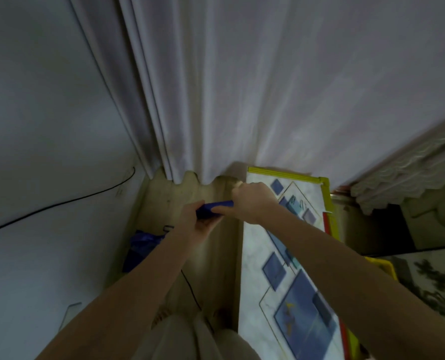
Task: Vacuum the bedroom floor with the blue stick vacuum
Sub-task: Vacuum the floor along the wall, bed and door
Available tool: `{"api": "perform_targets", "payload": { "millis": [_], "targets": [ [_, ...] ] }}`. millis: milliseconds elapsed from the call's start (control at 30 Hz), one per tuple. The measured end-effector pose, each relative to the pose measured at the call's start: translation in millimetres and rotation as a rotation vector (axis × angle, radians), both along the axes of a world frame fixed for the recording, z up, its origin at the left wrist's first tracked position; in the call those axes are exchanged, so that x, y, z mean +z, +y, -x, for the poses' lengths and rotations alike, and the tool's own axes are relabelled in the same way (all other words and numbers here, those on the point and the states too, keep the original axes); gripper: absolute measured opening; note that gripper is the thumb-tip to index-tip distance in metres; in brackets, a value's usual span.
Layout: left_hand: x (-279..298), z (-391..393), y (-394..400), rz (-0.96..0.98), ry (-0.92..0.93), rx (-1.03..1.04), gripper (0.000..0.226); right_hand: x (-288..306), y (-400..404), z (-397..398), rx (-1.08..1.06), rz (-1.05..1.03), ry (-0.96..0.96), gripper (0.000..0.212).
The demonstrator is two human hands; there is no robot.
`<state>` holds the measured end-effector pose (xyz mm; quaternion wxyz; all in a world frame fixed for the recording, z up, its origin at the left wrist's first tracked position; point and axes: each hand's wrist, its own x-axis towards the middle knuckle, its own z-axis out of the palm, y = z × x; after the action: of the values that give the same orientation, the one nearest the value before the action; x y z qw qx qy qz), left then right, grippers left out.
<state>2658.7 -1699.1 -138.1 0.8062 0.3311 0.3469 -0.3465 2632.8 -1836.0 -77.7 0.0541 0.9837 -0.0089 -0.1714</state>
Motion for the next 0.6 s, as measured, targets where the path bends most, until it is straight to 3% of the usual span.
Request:
{"api": "perform_targets", "payload": {
  "millis": [100,300,600],
  "targets": [
    [7.6,-3.3,-3.6,0.025,-0.04,-0.03,0.015,14.8,-2.9,-4.4,0.007,0.023,-0.023,0.068],
    [13.0,1.5,-5.7,-0.005,-0.055,-0.113,0.004,12.5,-4.1,4.8,-0.018,0.069,-0.017,0.069],
    [0.5,-0.4,12.8,-0.071,-0.024,-0.1,0.002,-13.6,15.5,6.5,-0.081,-0.018,0.016,0.074]
  ]
}}
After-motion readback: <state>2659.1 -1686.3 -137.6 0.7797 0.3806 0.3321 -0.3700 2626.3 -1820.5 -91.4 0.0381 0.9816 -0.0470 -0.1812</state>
